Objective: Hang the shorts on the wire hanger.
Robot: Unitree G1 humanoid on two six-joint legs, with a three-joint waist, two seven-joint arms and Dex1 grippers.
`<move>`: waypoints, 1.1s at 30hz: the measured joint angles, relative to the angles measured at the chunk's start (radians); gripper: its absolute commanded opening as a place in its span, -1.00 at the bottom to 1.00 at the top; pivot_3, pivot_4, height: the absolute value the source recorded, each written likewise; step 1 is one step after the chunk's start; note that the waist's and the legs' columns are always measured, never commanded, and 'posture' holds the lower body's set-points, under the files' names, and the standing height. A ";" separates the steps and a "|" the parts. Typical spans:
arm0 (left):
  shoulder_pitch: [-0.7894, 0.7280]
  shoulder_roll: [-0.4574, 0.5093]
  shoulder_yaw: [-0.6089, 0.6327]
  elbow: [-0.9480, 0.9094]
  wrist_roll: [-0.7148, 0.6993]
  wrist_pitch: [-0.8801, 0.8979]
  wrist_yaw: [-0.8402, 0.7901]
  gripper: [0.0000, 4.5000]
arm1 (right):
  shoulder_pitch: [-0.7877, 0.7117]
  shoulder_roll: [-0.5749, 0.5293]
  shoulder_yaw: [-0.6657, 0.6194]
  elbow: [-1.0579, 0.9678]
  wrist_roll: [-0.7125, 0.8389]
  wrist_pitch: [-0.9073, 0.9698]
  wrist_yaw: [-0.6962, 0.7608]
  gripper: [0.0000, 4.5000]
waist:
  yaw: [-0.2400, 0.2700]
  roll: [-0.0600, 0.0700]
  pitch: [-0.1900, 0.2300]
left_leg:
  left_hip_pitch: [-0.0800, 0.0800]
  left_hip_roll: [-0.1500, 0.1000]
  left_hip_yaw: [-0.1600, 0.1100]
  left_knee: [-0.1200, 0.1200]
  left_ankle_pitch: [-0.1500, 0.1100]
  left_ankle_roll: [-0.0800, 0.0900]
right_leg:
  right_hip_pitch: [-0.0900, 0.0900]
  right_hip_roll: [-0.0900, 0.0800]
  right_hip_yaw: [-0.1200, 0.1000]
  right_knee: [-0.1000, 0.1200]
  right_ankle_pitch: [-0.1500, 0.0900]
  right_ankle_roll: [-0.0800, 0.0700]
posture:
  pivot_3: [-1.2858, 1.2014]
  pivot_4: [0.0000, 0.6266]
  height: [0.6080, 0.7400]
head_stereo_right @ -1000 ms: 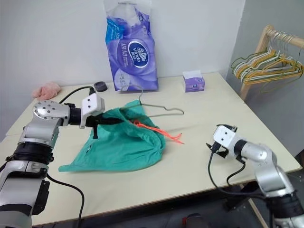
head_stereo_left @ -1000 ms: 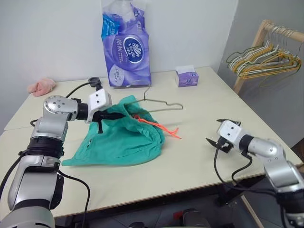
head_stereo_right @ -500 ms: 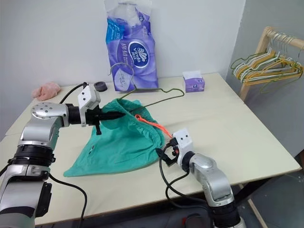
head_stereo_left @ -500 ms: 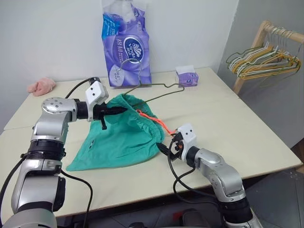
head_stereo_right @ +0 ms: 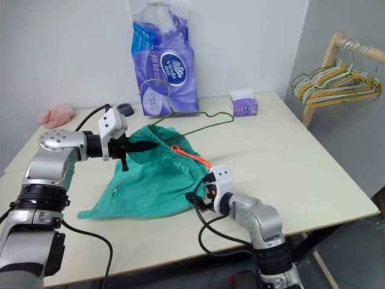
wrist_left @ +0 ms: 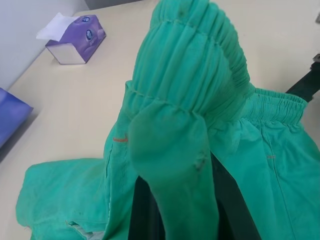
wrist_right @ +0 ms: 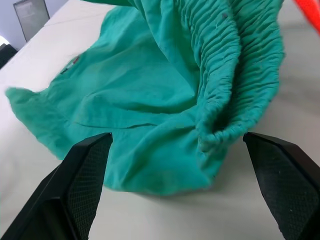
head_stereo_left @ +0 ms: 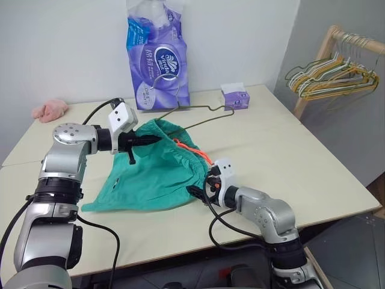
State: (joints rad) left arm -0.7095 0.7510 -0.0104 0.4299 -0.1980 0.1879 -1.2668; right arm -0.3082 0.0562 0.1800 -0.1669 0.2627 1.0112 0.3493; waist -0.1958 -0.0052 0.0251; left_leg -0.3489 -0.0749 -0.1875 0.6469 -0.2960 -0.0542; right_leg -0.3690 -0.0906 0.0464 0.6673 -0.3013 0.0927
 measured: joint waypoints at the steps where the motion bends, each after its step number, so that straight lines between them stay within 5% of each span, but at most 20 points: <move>1: 0.002 0.000 0.000 0.000 0.000 0.000 0.001 -1.00 | -0.008 0.001 0.000 0.024 -0.007 -0.002 -0.013 0.82 | 0.001 0.000 0.000 | 0.000 0.000 0.000 0.000 0.000 0.000 | 0.000 0.000 0.000 0.000 0.000 0.000 | -0.09 -0.99 1.00; 13: 0.036 0.015 0.019 -0.026 -0.011 0.005 0.010 -1.00 | -0.019 -0.079 -0.021 0.083 -0.063 -0.139 -0.091 -0.98 | -0.001 0.000 0.000 | 0.000 0.000 0.001 0.000 0.000 0.000 | -0.003 -0.002 0.001 0.007 0.000 0.000 | -0.09 -1.00 1.00; 26: 0.065 0.069 0.038 -0.059 -0.052 0.048 0.002 -1.00 | -0.036 -0.302 -0.148 0.013 -0.034 -0.186 0.003 -0.98 | 0.000 0.000 0.000 | 0.000 0.000 0.001 0.000 -0.001 0.001 | -0.001 -0.001 0.000 0.007 0.000 0.000 | -0.09 -1.00 1.00; 33: 0.065 0.059 0.039 -0.058 -0.054 0.045 0.011 -1.00 | 0.026 -0.265 -0.107 -0.095 0.038 -0.121 0.042 -0.15 | 0.000 0.000 0.000 | 0.000 0.000 0.001 0.000 -0.002 0.003 | -0.002 -0.001 0.000 0.007 0.000 0.000 | -0.09 -1.00 1.00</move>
State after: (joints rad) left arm -0.6449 0.8100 0.0283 0.3714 -0.2518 0.2330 -1.2556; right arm -0.2822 -0.2092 0.0728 -0.2615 0.3003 0.8899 0.3913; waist -0.1957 -0.0056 0.0248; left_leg -0.3492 -0.0745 -0.1862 0.6468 -0.2977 -0.0513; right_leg -0.3707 -0.0915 0.0465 0.6741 -0.3015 0.0928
